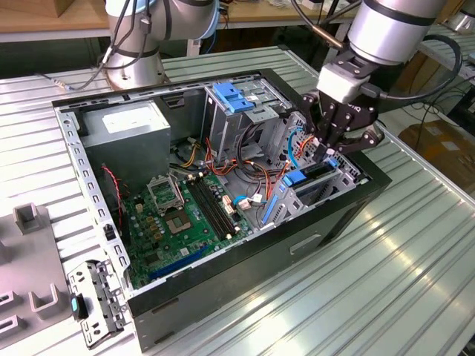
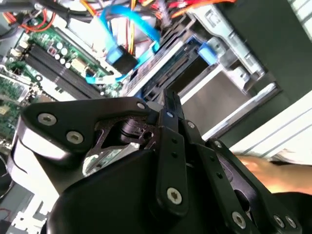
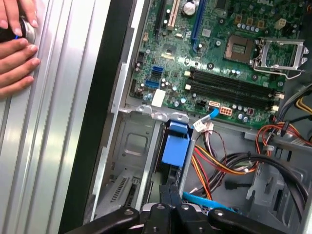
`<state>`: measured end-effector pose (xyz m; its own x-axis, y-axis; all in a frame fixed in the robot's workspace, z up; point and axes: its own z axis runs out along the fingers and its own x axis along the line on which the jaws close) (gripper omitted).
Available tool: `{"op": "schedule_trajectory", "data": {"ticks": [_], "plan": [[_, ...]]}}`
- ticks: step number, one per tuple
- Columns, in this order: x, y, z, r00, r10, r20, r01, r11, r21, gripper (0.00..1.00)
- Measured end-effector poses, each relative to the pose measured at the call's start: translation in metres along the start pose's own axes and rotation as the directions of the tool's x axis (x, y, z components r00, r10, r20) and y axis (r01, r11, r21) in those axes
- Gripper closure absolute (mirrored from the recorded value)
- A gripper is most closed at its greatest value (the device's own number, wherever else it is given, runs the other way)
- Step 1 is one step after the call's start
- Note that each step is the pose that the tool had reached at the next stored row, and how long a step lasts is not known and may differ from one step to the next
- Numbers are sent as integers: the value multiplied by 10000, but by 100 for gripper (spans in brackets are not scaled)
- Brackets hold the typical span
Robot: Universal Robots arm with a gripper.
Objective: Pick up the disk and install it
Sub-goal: 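Insert the first disk wire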
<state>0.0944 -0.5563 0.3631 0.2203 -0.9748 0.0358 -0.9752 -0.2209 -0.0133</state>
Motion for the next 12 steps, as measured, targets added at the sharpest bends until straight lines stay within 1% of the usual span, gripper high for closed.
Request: {"op": "schedule_trajectory", "data": {"ticks": [2, 4, 5, 7, 8, 10, 12], "plan": [[18, -79, 2, 10000, -49, 0, 49, 10000, 2, 89], [40, -177, 4, 9998, -180, 2, 180, 9998, 6, 89], [43, -192, 0, 9992, -408, 4, 408, 9992, 14, 89], [45, -196, -16, 9977, -671, 8, 671, 9977, 24, 89], [46, -200, -46, 9967, -814, 10, 814, 9967, 27, 89], [48, -208, -105, 9958, -919, 15, 919, 9958, 15, 89], [52, -223, -131, 9949, -1006, 25, 1006, 9949, 1, 89]]}}
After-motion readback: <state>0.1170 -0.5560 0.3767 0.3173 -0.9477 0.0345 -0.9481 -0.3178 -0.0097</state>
